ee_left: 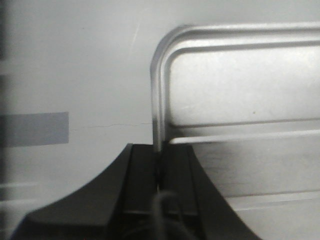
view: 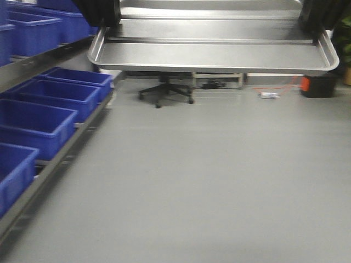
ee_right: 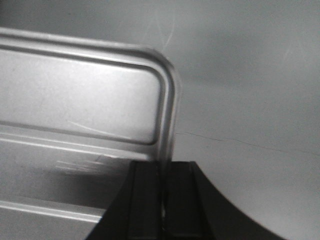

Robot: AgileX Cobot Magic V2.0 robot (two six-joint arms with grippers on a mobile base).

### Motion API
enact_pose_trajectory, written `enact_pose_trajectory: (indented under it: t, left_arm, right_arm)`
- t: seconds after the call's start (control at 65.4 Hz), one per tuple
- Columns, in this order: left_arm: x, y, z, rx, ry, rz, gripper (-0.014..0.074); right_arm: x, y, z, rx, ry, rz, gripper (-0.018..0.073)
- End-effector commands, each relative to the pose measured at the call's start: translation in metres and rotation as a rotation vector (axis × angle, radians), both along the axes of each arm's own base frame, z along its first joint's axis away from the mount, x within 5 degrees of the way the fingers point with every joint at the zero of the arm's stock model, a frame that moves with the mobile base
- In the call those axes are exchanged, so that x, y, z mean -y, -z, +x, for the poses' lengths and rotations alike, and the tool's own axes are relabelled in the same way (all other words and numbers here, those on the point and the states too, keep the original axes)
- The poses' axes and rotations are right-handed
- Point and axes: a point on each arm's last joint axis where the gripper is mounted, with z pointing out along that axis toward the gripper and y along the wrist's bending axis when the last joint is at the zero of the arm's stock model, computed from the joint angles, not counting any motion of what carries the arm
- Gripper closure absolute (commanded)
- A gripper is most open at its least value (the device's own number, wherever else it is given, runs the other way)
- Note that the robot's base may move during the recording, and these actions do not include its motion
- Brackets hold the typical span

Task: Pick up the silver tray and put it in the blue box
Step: 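Hold the tray with both grippers while the base turns away, then keep the tray held level with both grippers while driving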

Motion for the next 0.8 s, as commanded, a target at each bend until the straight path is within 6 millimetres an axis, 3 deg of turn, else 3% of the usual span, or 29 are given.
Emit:
enact_pose_trajectory:
  t: [0.0,0.78]
  left_arm:
    - [-0.0045,-0.0263,-0.0069,0.088,0.028,-0.043,0.0701]
    - [-0.0045,-0.0263,-0.0069,0.088,0.028,-0.043,0.0701]
  right_arm:
    - [0.0023,-0.0257,-0.0011,0.136,-0.02,0.026,0.0501]
    - [0.0023,-0.0257,-0.0011,0.136,-0.02,0.026,0.0501]
